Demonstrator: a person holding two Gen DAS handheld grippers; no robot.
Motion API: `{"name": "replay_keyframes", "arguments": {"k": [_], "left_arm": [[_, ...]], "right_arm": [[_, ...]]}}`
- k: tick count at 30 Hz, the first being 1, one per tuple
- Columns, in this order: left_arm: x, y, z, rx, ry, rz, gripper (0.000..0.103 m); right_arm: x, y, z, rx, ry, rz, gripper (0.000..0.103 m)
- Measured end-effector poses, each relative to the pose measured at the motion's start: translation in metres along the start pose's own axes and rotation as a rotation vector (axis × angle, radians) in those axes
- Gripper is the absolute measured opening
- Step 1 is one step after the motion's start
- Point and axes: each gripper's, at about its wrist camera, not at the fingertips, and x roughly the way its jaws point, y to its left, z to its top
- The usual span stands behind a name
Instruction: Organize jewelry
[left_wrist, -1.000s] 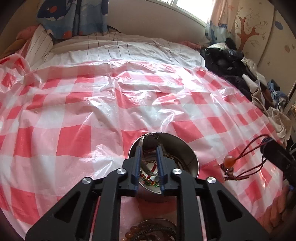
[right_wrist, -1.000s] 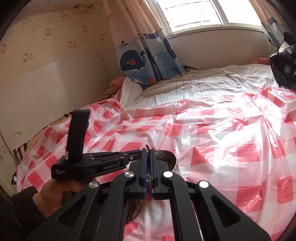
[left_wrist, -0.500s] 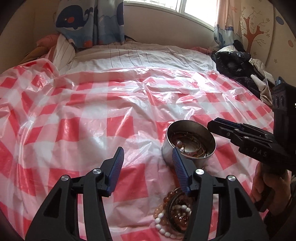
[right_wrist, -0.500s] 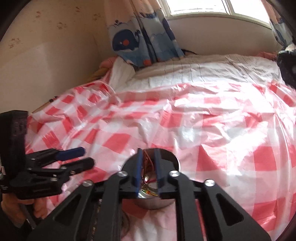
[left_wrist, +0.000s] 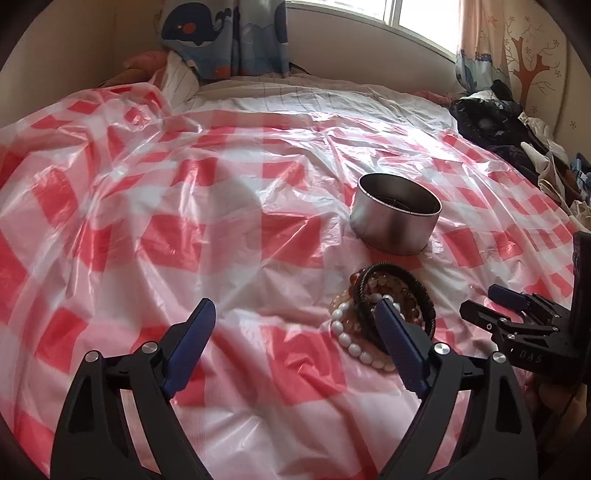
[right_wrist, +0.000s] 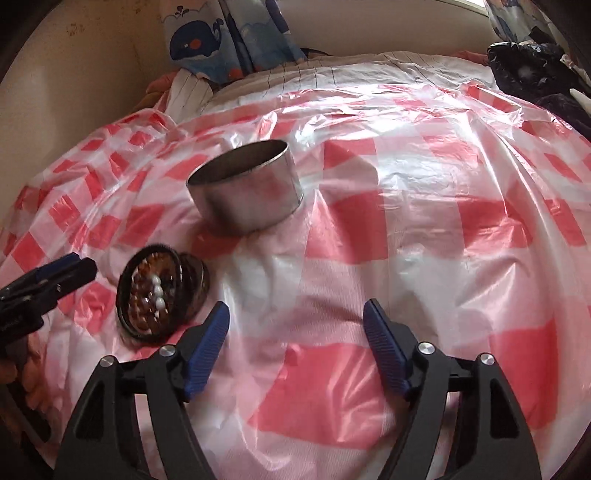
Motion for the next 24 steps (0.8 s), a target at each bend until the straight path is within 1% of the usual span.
{"name": "replay_keyframes", "arguments": {"k": [1,2,4,5,7,9,14,16,24], "left_arm": [[0.0,0.001,-0.005,-0.009,0.006,0.003,0.085],[0.001,0.002,-0.008,-0.015,0.009,0.009,0.085],[0.003,0.004,-0.015,-0.03,0.004,0.032,0.085],[0.005,0.005,-0.017,-0.043,0.005,0.027,0.085],[0.012,0.005,-0.021,-0.061,0.014,0.024,0.086],[0.017,0.004,-0.023,-0.06,0.022,0.046,0.086],[0.019,-0.001,-0.024,-0.038,0.022,0.083,0.092],[0.019,-0.003,-0.025,-0.033,0.023,0.096,0.095],[0.018,-0.004,-0.026,-0.034,0.026,0.119,0.095]], "right_arm": [[0.001,0.003,0.0,-0.013,0.002,-0.019,0.087],[0.004,0.004,-0.001,-0.02,0.013,-0.025,0.091],[0.01,0.006,-0.001,-0.036,0.043,-0.032,0.095],[0.011,0.007,-0.001,-0.042,0.049,-0.035,0.095],[0.009,0.008,-0.006,-0.046,0.058,-0.044,0.095],[0.003,0.009,-0.012,-0.051,0.055,-0.051,0.095],[-0.012,0.01,-0.027,-0.042,0.0,-0.045,0.095],[-0.011,0.011,-0.025,-0.042,0.005,-0.044,0.096],[-0.009,0.013,-0.024,-0.051,0.002,-0.055,0.096]]}}
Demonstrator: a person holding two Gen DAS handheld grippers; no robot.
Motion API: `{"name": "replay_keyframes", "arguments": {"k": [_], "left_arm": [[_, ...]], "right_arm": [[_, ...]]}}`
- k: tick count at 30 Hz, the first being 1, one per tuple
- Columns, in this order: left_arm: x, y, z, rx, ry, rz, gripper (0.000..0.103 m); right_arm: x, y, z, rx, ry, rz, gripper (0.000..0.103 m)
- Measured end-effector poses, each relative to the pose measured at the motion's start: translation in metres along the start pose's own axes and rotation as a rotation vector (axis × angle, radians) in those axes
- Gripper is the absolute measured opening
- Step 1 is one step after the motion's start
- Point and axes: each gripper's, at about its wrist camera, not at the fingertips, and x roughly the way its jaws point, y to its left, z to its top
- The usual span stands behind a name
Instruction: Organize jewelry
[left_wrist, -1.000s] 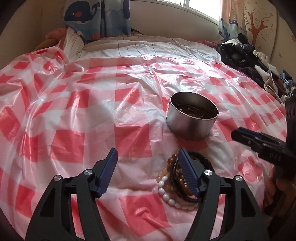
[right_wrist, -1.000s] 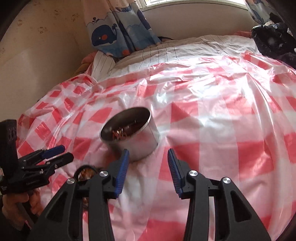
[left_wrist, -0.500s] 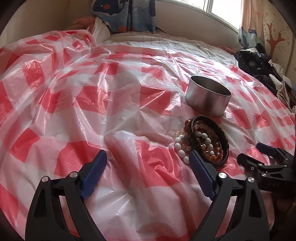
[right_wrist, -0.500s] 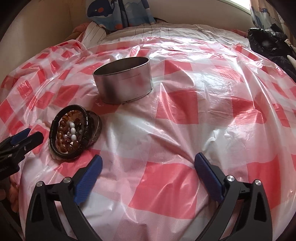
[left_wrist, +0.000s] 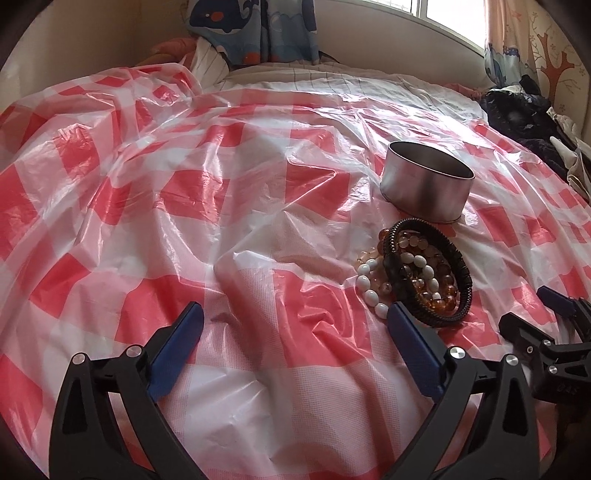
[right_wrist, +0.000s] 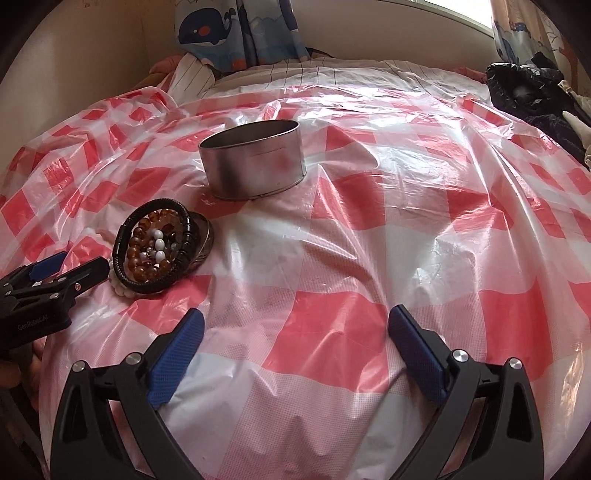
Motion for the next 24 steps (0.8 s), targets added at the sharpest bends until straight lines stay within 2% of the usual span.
{"name": "replay_keyframes", "arguments": {"k": [24], "left_arm": [[0.0037,-0.0038,0.0001,0.016,0.011,0.028,0.095]], "right_arm": [[-0.0009,-0.0005,-0.0002,0.001,-0.005,0.002,0.096]]}}
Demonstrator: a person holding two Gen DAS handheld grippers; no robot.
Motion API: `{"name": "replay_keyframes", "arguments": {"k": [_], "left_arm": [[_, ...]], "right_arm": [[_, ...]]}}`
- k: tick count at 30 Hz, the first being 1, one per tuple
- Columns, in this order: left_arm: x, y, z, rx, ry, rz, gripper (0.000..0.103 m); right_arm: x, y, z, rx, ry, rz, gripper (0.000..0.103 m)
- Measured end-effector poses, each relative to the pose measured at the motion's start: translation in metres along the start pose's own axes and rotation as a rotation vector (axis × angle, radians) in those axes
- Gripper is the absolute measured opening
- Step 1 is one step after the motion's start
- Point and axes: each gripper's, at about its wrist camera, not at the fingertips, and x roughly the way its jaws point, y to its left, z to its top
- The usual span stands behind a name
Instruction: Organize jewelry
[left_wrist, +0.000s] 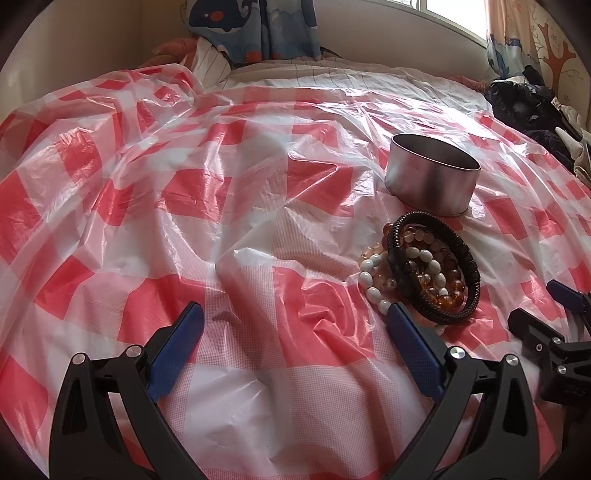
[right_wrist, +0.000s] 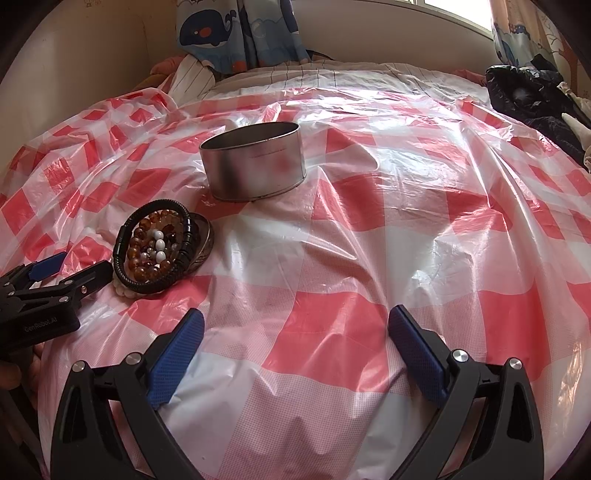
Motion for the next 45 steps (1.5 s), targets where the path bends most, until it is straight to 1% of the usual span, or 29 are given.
{"name": "replay_keyframes", "arguments": {"k": [45], "left_arm": [[0.0017,-0.0044,0.0012,0.005,0.006,0.008,0.095]], "right_arm": [[0.0007,0.0003,-0.0011,-0.003,0.0,-0.006,0.096]]}}
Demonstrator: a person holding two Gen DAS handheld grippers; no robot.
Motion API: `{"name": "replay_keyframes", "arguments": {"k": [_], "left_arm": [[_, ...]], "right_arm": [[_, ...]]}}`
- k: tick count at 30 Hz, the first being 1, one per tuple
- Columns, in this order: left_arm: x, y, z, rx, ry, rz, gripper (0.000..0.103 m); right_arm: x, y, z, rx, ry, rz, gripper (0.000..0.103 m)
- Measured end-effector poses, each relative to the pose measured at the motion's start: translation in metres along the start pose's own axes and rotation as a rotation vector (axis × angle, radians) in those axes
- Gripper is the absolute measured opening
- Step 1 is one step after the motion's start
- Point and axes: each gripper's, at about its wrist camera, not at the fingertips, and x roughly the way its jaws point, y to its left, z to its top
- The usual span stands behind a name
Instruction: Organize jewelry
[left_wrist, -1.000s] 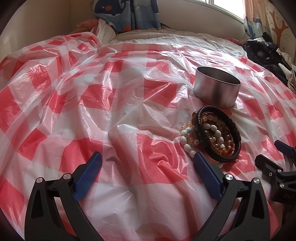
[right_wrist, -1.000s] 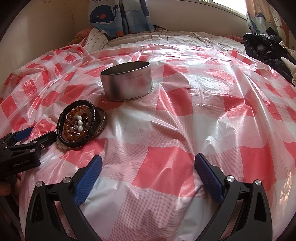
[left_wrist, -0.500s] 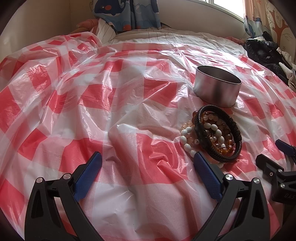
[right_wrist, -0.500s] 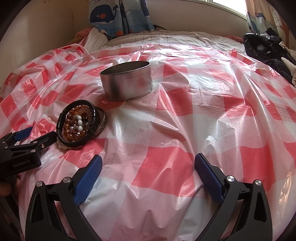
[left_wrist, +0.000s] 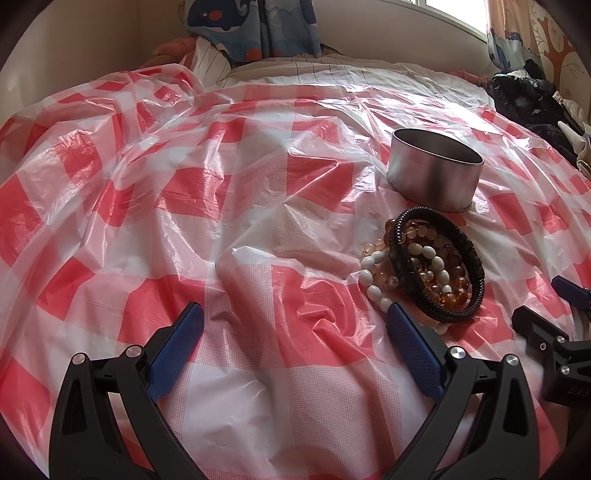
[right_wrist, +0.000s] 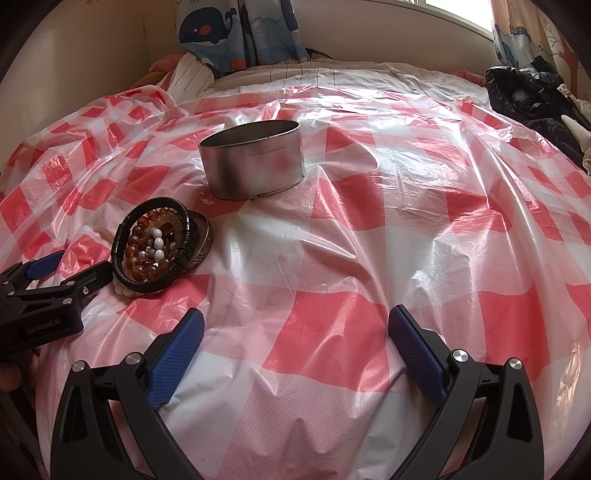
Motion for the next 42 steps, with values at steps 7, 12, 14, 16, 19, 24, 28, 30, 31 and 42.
{"name": "replay_keyframes", "arguments": {"k": [7,12,14,16,19,24,28,30,31,42], "left_arm": [[-0.01,0.013,0.001,-0.062,-0.044,-0.049,0.095],[-0.029,0.014,0.005,-0.061,-0.129,-0.177,0.095],[-0.031,0.003,0.007,0.016,-0.132,-0.18,0.095],[-0.032,-0.009,0.009,0.084,-0.137,-0.182,0.095],[-0.032,-0.018,0.017,0.146,-0.141,-0.172,0.095],[-0.013,-0.021,0.031,0.172,-0.067,-0.224,0.056],[0.004,-0.026,0.034,0.201,-0.016,-0.209,0.027],[0.006,-0.026,0.034,0.207,-0.002,-0.206,0.01],[0.005,-0.024,0.033,0.207,0.0,-0.207,0.01],[0.003,0.034,0.049,-0.137,-0.001,-0.456,0.009]], "right_arm": [[0.0,0.001,0.0,0.0,0.0,-0.001,0.096],[0.0,0.001,0.0,0.0,0.001,-0.002,0.096],[0.0,0.002,0.0,-0.001,0.001,-0.003,0.096],[0.001,0.001,0.0,0.0,0.001,-0.003,0.096],[0.001,0.001,0.0,-0.001,0.001,-0.003,0.096],[0.001,0.001,0.0,-0.002,0.002,-0.005,0.096],[0.002,-0.002,0.0,-0.002,0.003,-0.008,0.096],[0.002,-0.003,0.0,-0.003,0.003,-0.009,0.096],[0.002,-0.003,0.0,-0.003,0.004,-0.009,0.096],[-0.004,-0.004,0.002,0.007,0.007,0.033,0.096]]}}
